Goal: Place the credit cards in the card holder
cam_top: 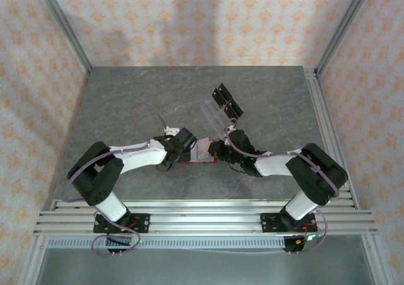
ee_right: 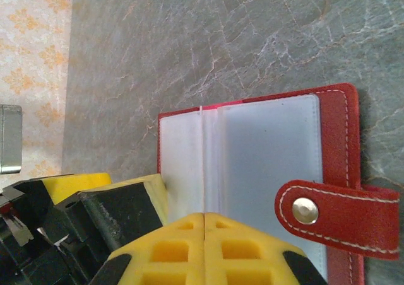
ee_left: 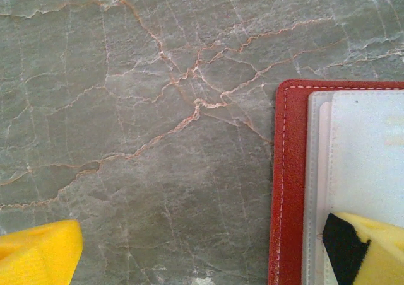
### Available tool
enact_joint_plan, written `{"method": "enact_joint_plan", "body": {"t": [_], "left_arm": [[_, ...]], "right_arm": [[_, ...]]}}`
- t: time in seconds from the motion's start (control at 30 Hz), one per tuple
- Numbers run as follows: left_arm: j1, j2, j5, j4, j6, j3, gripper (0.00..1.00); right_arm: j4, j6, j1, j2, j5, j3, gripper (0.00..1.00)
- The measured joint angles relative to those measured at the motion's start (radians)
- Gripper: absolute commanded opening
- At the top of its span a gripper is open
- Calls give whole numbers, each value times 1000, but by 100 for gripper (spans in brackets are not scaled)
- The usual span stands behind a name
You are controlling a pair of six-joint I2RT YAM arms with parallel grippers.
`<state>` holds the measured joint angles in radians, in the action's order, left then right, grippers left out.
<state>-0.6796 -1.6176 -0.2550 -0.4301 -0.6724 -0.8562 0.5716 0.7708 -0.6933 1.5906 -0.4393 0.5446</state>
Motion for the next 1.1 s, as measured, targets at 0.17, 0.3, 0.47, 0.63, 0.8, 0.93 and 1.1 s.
{"method": "enact_joint_plan", "body": {"t": [0.17,0.3,0.47,0.63,0.8,0.93,1.1], "left_arm": [[0,0,0,0,-8,1,100],[0,0,0,0,-11,1,100],[0,0,0,0,-11,1,100],[0,0,0,0,-11,1,100],[0,0,0,0,-11,1,100],[0,0,-5,0,-11,1,100],[0,0,-15,-2,-11,1,100]], "right_arm": [[61,5,0,32,-6,-5,0],[101,12,0,53,-7,-5,0],[122,16,0,73,-10,-8,0],[132,16,0,73,-10,-21,0],[148,21,0,78,-11,-34,0],[166,27,0,98,-13,-38,0],[191,39,0,124,-26,-39,0]]}}
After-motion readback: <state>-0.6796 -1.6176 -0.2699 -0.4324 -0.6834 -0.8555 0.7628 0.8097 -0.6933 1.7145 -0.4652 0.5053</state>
